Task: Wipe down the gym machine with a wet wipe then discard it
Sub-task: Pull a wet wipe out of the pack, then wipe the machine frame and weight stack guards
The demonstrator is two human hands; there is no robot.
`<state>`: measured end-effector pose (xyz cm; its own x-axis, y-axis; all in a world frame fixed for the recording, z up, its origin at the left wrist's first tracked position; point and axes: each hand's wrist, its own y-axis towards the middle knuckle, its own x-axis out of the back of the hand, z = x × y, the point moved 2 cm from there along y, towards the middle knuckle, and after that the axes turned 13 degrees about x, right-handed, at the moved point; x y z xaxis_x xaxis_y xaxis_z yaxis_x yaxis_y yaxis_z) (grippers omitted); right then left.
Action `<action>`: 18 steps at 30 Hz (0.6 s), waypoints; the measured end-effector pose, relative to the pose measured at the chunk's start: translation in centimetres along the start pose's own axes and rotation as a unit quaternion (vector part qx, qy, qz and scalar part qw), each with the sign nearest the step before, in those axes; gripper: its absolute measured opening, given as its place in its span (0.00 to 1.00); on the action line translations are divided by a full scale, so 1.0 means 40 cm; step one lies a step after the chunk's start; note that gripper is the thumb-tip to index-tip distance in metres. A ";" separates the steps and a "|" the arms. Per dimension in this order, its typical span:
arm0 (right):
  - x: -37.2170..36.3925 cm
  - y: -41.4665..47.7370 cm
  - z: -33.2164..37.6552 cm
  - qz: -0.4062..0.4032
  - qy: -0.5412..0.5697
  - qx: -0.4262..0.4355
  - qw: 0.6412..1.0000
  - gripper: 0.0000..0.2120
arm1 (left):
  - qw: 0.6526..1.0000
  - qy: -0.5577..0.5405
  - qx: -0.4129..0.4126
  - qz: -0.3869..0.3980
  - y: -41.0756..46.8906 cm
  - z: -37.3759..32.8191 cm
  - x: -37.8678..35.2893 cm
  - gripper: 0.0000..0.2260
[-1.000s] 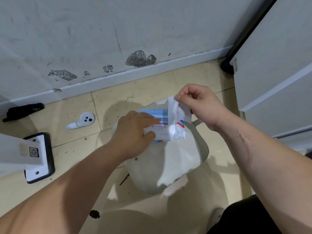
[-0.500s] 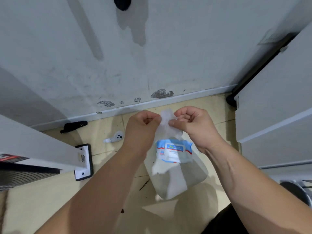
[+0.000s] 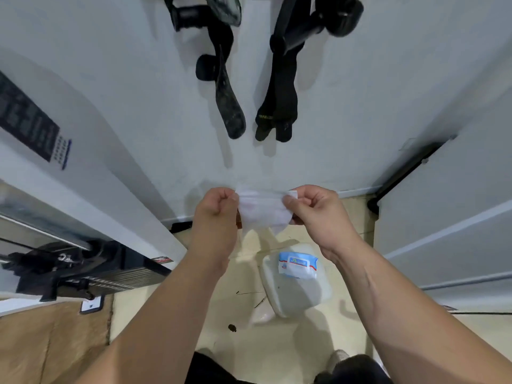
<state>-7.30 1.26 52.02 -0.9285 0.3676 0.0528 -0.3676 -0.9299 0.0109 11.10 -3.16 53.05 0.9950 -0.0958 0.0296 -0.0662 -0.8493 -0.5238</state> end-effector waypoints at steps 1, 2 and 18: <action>-0.016 -0.011 0.063 -0.001 -0.005 0.007 1.000 0.06 | 1.000 -0.012 0.009 0.013 -0.036 -0.046 0.021 0.07; -0.033 -0.023 0.123 0.001 -0.008 0.013 1.000 0.08 | 0.999 -0.024 0.021 0.030 -0.072 -0.090 0.041 0.07; -0.127 -0.057 0.600 0.015 0.014 0.142 0.990 0.13 | 0.978 0.031 0.001 0.207 -0.302 -0.448 0.169 0.10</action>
<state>-0.49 1.29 75.68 -0.9414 0.3361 0.0291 -0.3139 -0.9043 0.2892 17.28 -2.85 74.82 0.8760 -0.4633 -0.1339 -0.4629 -0.7300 -0.5028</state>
